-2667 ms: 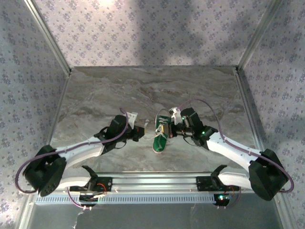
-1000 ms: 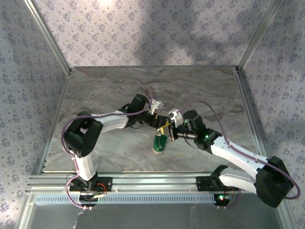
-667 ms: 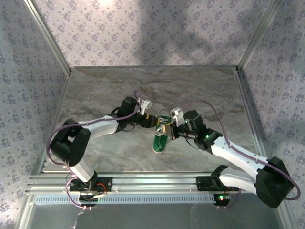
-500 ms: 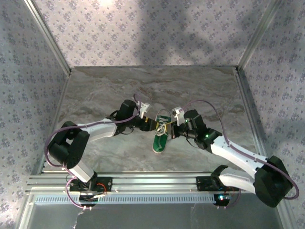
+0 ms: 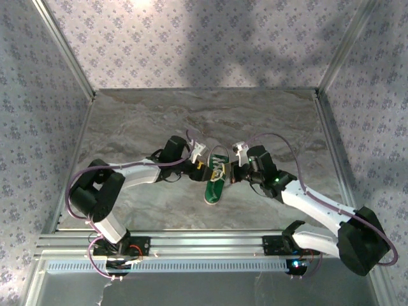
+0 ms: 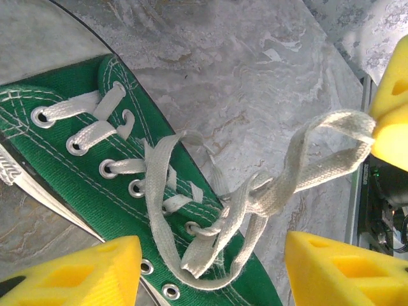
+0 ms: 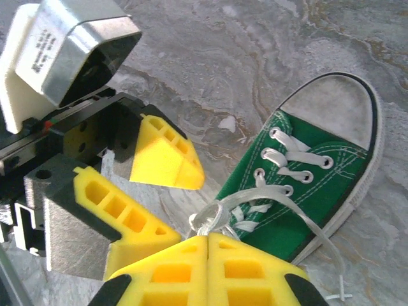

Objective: Tie the shoes

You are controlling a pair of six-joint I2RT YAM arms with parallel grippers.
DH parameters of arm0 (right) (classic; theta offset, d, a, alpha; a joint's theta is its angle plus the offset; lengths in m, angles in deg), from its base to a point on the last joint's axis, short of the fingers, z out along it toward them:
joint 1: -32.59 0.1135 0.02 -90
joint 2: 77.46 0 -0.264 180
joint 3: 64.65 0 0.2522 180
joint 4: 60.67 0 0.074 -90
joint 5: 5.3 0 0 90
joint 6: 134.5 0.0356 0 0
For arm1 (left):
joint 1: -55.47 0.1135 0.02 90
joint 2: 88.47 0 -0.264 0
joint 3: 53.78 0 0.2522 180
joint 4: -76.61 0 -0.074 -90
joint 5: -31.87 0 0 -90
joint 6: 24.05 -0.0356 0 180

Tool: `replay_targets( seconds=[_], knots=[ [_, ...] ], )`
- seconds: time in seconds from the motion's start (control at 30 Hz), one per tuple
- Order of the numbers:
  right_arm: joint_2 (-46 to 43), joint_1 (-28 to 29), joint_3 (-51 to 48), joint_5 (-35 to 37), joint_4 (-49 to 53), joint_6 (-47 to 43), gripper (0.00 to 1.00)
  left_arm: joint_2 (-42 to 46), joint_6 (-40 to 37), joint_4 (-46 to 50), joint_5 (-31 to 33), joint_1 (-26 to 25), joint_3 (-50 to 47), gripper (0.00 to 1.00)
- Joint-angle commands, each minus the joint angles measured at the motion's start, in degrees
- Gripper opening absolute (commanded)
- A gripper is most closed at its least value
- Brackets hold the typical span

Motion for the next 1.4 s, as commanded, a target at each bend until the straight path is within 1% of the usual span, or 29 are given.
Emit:
replay_targets(
  seconds=[0.0, 0.1, 0.27, 0.37, 0.53, 0.73, 0.87, 1.03, 1.17, 1.37],
  knots=[
    [0.77, -0.75, 0.19, 0.64, 1.7, 1.14, 0.0, -0.92, -3.18, 1.88, -0.61, -0.8, 2.73, 0.57],
    [1.43, -0.92, 0.6, 0.06, 1.73, 0.99, 0.0, -1.54, -4.06, 3.07, -0.18, -1.23, 3.74, 0.52],
    [2.52, -1.18, 1.18, -0.47, 1.61, 0.76, 0.0, -2.72, -4.98, 4.08, -0.25, -1.39, 5.17, 0.41],
    [2.72, -1.7, 1.46, -0.47, 1.8, 0.49, 0.0, -2.9, -5.26, 4.24, 0.34, -1.43, 5.13, 0.32],
    [2.97, -2.38, 1.62, -0.23, 2.0, 0.39, 0.0, -3.27, -5.45, 4.71, 1.7, -1.31, 5.44, 0.12],
    [3.4, -2.46, 1.77, 1.07, 2.72, 0.37, 0.0, -3.17, -4.48, 3.91, 2.75, -0.59, 4.79, 0.01],
    [4.43, -2.29, 2.69, 2.62, 4.2, 0.18, 0.0, -2.99, -3.54, 3.26, 3.47, 0.19, 4.08, 0.0],
    [6.9, -1.21, 4.56, 6.52, 7.88, -0.96, 0.0, -2.64, -1.61, 1.94, 5.06, 0.77, 2.77, 0.0],
    [9.21, -0.16, 5.7, 7.72, 8.87, -1.36, 0.0, -2.99, -0.3, 1.24, 5.75, 0.78, 1.97, 0.0],
    [11.22, 1.78, 7.21, 10.89, 10.35, -2.12, 0.0, -3.52, 1.53, 1.44, 8.57, 0.76, 1.26, 0.0]
  ],
)
